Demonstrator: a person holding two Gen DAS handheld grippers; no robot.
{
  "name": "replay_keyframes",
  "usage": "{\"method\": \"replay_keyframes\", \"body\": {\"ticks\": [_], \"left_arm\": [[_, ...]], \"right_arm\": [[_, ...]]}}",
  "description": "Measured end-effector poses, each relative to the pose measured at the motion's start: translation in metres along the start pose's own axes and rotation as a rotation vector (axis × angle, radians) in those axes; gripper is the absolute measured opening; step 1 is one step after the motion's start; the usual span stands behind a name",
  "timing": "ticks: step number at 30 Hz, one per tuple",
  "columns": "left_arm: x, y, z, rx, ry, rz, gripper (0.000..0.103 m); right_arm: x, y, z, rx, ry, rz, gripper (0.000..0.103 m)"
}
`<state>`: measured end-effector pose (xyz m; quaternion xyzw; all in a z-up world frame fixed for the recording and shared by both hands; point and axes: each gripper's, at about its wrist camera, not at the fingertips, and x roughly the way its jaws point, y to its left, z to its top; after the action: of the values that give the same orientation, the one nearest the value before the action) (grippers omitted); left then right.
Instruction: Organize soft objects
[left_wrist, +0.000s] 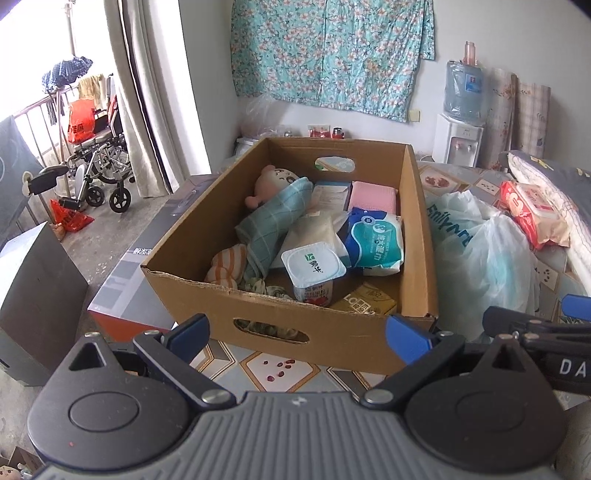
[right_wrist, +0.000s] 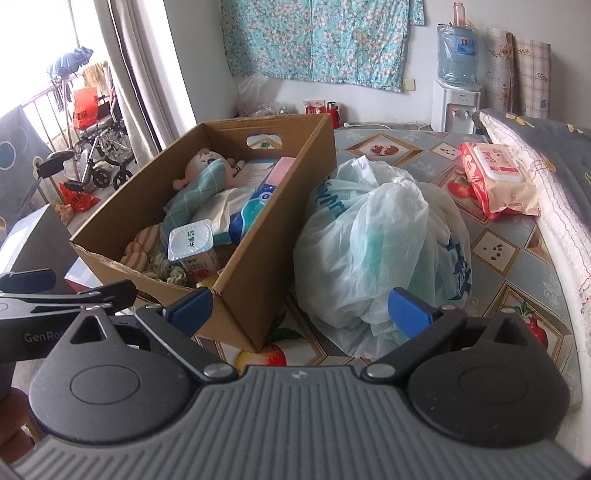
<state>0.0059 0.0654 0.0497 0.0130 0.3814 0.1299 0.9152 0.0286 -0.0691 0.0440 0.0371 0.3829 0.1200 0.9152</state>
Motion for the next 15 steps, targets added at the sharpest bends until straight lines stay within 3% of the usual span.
{"method": "replay_keyframes", "body": {"ticks": [15], "left_arm": [[0.0031, -0.0005, -0.0037, 0.005, 0.022, 0.002, 0.102]], "right_arm": [[0.0056, -0.0030, -0.0042, -0.002, 0.028, -0.019, 0.102]]}}
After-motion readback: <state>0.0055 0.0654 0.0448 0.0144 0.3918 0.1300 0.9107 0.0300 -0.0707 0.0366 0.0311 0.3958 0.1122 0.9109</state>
